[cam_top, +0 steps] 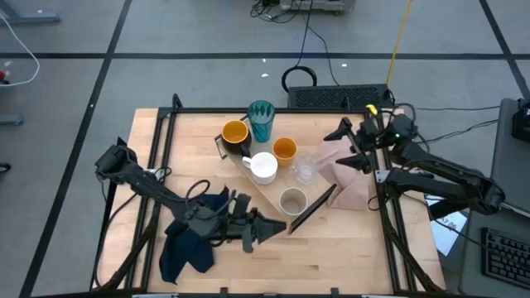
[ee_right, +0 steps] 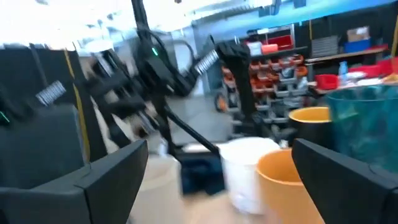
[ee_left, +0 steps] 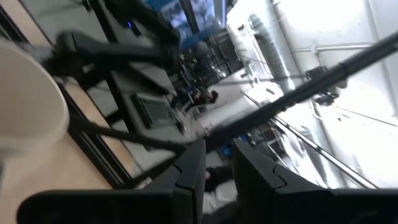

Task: Stack small to large cups/mugs on shelf
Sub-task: Return to Home Position

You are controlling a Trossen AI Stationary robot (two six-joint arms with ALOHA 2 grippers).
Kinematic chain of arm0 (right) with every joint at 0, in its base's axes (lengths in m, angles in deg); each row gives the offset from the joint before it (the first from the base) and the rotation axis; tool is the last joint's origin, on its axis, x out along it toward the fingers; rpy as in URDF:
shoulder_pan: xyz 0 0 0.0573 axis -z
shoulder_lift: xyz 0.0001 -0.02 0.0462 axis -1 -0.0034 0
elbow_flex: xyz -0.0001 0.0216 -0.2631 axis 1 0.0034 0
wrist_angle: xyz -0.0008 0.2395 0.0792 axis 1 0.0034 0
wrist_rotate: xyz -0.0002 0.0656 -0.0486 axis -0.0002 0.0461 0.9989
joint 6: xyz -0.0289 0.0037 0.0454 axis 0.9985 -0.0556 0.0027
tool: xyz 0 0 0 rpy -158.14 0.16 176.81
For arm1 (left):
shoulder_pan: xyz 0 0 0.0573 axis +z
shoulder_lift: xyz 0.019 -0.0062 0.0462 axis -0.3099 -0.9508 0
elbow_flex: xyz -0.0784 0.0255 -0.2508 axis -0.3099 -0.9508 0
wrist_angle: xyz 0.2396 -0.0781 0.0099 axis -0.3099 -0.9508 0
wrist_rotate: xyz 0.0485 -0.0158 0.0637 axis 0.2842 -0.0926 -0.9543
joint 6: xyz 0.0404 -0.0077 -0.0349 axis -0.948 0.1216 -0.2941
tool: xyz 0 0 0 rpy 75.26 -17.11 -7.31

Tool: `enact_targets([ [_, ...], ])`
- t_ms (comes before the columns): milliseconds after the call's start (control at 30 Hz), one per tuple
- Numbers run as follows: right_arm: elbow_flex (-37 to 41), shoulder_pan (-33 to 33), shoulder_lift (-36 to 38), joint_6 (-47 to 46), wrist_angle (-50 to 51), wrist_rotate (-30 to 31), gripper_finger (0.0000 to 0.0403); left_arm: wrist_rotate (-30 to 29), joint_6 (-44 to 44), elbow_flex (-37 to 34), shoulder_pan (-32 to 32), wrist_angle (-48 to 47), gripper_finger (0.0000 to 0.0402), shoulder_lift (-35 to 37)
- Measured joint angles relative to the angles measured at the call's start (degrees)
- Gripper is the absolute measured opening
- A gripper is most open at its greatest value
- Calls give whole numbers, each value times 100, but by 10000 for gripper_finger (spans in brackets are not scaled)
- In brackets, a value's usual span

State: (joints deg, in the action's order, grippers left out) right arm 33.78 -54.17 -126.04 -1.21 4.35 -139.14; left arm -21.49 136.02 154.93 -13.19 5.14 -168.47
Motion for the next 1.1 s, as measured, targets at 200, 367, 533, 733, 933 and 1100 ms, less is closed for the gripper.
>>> enact_targets([
  [200,0,-9,319,-2118,-339,-5,389,389,-671,-4,255,-9,76,249],
  [367,0,-9,378,-2884,-505,19,389,434,-1977,-4,406,-366,76,809],
  [533,0,-10,379,-3651,-1754,179,389,65,-2742,-4,435,-1983,76,1764],
  [733,-73,-13,447,-4121,-3266,333,360,-582,-2852,-4,406,-3822,76,2841],
  [933,-366,-13,695,-3552,-2782,342,225,-1495,-2894,-2,278,-5002,73,3509],
  [1100,-844,-13,1063,-2489,-1375,301,38,-2245,-2856,-2,85,-5743,16,3814],
])
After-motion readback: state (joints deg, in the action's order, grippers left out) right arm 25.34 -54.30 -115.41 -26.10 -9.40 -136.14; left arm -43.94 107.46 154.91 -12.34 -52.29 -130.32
